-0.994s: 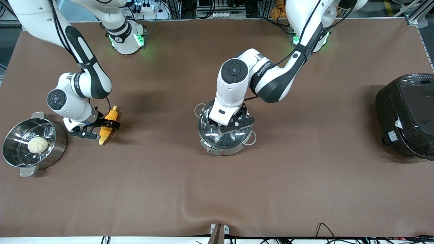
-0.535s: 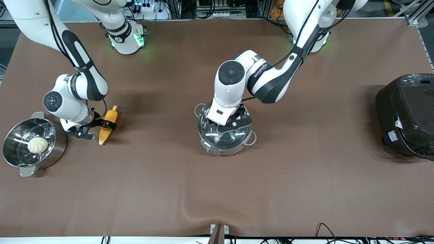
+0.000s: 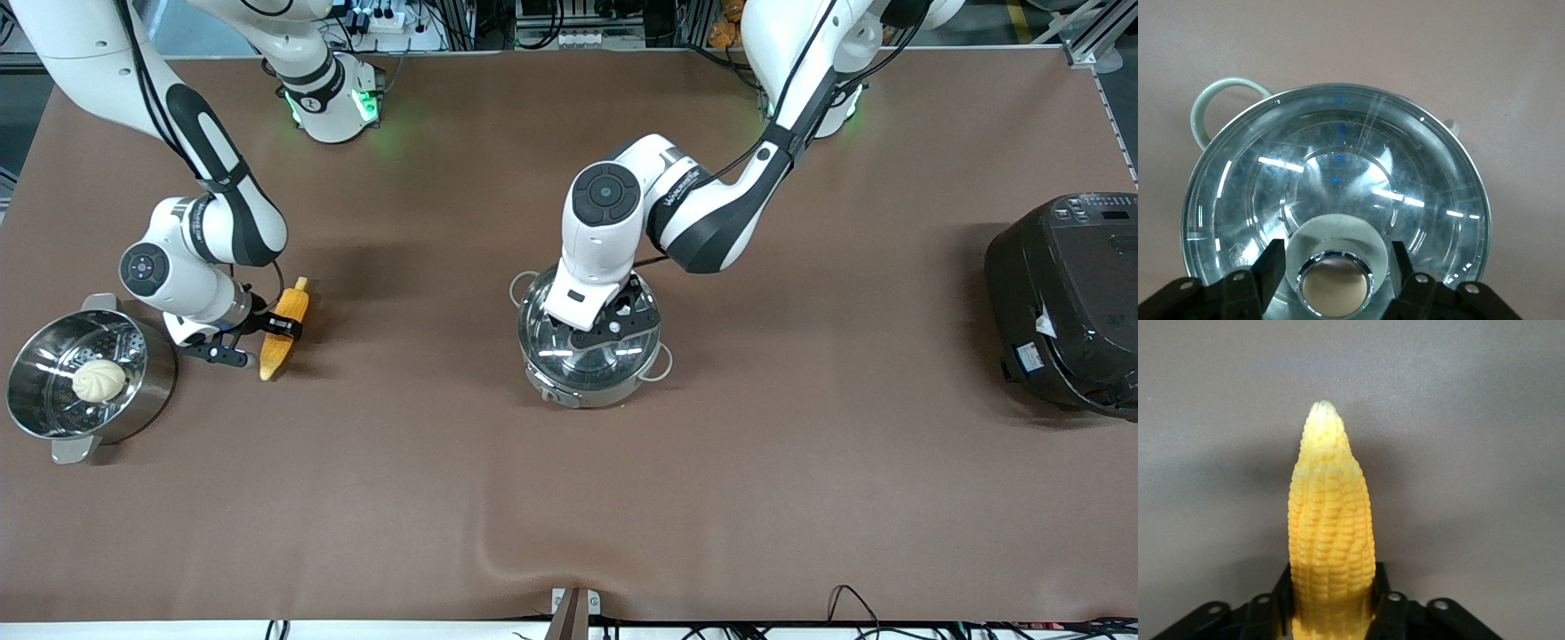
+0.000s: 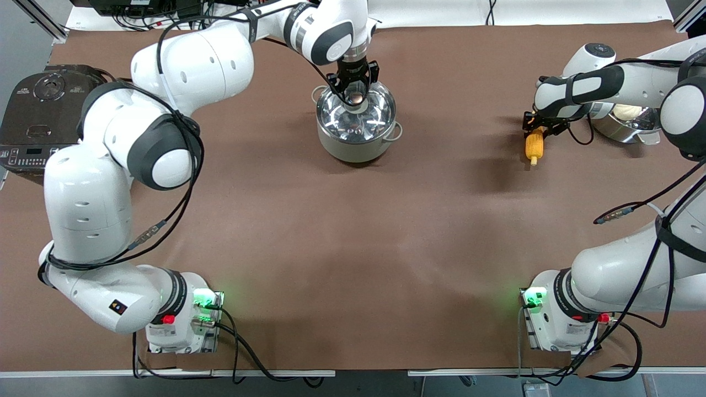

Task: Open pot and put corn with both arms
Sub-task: 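Grasp the lid knob with the left gripper while the right gripper grasps the corn, then lift the lid away with the left gripper while the right gripper lifts the corn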

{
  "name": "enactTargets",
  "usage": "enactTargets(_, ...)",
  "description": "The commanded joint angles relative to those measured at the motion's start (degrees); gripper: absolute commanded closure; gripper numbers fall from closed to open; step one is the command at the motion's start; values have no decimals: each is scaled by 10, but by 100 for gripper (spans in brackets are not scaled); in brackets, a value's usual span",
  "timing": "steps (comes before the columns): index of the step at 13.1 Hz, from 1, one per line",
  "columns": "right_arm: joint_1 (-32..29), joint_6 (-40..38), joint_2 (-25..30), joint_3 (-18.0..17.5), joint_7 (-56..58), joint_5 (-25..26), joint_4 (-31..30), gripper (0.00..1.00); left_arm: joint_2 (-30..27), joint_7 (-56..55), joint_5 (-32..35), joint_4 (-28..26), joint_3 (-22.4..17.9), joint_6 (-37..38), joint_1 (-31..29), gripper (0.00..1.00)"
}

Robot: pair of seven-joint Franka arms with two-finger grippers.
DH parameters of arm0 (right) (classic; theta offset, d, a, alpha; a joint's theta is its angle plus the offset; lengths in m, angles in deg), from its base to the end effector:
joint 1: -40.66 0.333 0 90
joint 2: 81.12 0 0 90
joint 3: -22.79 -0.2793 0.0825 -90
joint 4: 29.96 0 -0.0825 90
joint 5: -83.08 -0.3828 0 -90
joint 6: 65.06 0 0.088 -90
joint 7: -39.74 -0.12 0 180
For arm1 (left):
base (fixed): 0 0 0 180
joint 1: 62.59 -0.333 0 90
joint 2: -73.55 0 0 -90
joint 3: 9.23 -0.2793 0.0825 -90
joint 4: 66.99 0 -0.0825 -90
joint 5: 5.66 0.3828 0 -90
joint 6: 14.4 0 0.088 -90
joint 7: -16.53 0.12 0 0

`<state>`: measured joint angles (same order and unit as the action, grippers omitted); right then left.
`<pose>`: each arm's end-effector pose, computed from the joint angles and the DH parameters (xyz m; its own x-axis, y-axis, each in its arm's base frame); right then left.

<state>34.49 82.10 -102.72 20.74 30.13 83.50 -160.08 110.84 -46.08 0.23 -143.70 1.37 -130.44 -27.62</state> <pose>0.5105 -0.0354 0.1378 0.9693 -0.2325 -0.0797 -0.2330 -0.9725 0.0037 0.5194 -0.4850 0.3136 0.9570 0.2899 0.0060 0.2893 -0.9560 0.0493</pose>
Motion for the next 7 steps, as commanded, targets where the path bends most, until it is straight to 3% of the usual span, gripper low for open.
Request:
enactTargets(1, -3, -9, 8, -7, -10, 2, 0, 89, 8, -16, 19, 9, -3, -1, 10, 30)
enactTargets(2, -1, -27, 14, -8, -9, 2, 6, 95, 8, -16, 19, 9, -2, -1, 10, 34)
enactTargets(3, 7, -60, 24, -9, -9, 2, 24, 99, 8, -16, 19, 9, -2, -1, 10, 49)
enactTargets(6, 62, -245, 53, -8, -87, 2, 141, 100, 8, -16, 19, 9, -3, -1, 11, 74)
enactTargets(7, 78, -299, 52, -8, -110, 2, 190, 100, 8, -16, 20, 9, -3, -1, 11, 95)
